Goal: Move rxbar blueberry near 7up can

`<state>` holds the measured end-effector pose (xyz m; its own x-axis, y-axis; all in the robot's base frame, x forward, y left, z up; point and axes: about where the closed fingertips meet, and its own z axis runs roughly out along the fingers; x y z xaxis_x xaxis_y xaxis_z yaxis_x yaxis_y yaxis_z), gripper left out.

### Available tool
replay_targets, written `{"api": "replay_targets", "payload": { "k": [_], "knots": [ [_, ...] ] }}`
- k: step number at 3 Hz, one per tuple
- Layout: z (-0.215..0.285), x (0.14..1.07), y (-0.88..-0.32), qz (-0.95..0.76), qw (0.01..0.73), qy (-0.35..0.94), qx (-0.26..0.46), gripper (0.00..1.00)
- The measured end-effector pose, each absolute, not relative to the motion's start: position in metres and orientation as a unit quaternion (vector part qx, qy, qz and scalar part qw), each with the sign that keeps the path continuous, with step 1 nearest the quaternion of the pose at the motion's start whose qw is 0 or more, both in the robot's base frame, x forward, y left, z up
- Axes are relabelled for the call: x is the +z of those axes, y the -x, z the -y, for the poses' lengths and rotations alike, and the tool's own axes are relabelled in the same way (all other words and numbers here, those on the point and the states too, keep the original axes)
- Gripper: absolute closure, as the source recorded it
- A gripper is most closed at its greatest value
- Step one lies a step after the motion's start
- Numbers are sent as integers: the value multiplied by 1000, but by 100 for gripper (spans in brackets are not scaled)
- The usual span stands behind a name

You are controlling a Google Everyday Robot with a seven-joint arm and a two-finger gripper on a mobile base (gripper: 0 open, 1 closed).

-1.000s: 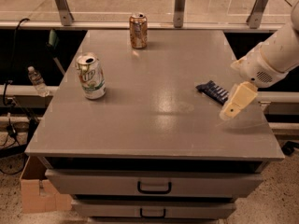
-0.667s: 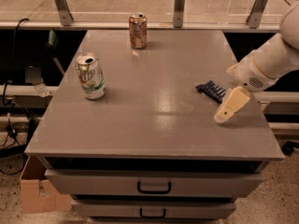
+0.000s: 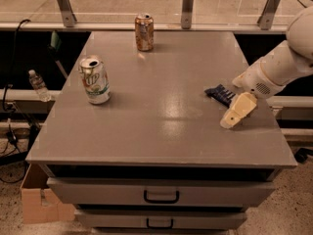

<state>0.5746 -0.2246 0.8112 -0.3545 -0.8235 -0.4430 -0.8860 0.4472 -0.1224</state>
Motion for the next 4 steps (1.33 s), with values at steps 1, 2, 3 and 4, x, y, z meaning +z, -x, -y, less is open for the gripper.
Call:
{"api": "replay_targets", "payload": {
  "k": [1,2,3,4],
  "knots": [
    [225,822,-575,-820,226,521,69,71],
    [225,831,-575,-820,226,521,69,95],
    [225,835,-575,-820,226,521,70,100],
    [237,855,-580,-819,261,507,65,100]
  ]
}}
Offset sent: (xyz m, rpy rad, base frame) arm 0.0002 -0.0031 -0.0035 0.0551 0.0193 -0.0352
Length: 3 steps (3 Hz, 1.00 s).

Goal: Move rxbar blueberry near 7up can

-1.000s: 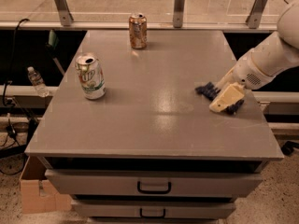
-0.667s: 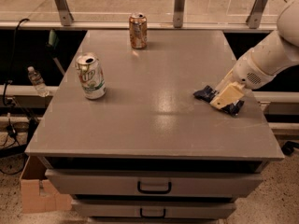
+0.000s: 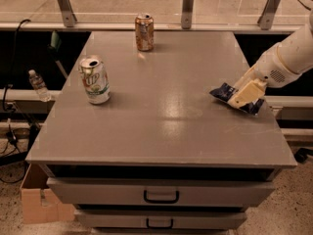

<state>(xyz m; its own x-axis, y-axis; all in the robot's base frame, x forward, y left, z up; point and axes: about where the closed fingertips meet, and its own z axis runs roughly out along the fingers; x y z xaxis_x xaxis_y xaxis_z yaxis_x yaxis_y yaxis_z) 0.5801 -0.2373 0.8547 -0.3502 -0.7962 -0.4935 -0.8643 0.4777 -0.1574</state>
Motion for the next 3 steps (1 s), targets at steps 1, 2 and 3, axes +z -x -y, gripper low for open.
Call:
{"api": "replay_targets", "payload": {
  "k": [1,2,3],
  "knots": [
    [257,888,-579,-813,296,498,51,100],
    [256,888,-579,-813,296,498,51,100],
    [240,888,-591,-806,303,506,59,100]
  ]
}}
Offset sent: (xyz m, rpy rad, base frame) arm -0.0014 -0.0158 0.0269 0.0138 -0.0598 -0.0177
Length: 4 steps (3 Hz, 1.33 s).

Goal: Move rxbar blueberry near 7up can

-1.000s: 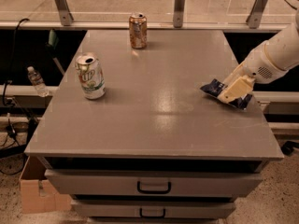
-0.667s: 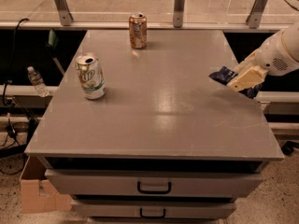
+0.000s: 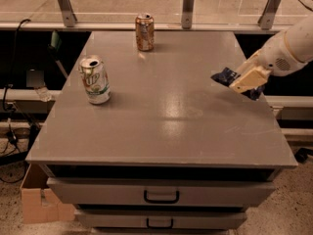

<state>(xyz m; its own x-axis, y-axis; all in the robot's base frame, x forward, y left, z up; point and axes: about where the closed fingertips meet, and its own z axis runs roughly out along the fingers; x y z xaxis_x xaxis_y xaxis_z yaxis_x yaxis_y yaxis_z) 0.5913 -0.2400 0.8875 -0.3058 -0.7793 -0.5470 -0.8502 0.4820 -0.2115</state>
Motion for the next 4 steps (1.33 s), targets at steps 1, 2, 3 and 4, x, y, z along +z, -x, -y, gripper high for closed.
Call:
{"api": "replay_targets", "payload": {
  "k": [1,2,3,4],
  "knots": [
    [215,890,-612,-796,321,509,69,100],
    [184,893,-626,-780,335,520,94,100],
    [138,887,-614,-754,330,551,139,100],
    [86,883,-604,-721,328,583,180,100]
  ]
}}
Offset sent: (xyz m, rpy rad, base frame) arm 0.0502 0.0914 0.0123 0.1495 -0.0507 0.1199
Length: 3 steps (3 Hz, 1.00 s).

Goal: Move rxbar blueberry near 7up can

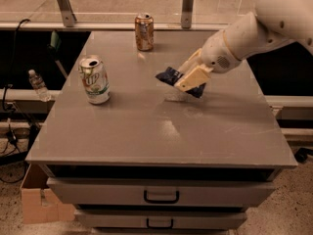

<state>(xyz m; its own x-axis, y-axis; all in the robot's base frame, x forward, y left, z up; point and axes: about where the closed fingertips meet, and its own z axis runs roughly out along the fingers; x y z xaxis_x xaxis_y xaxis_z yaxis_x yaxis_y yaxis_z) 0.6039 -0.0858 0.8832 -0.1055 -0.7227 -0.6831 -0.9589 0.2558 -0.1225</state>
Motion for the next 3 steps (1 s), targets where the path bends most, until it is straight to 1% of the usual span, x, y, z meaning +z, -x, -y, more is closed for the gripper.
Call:
{"api": "replay_targets", "payload": {
  "k": [1,2,3],
  "knots": [
    [36,881,-602,-692,331,607,206,100],
    [-4,875,-605,-675,331,621,221,100],
    [-30,862,-607,-669,319,631,230,100]
  ]
}}
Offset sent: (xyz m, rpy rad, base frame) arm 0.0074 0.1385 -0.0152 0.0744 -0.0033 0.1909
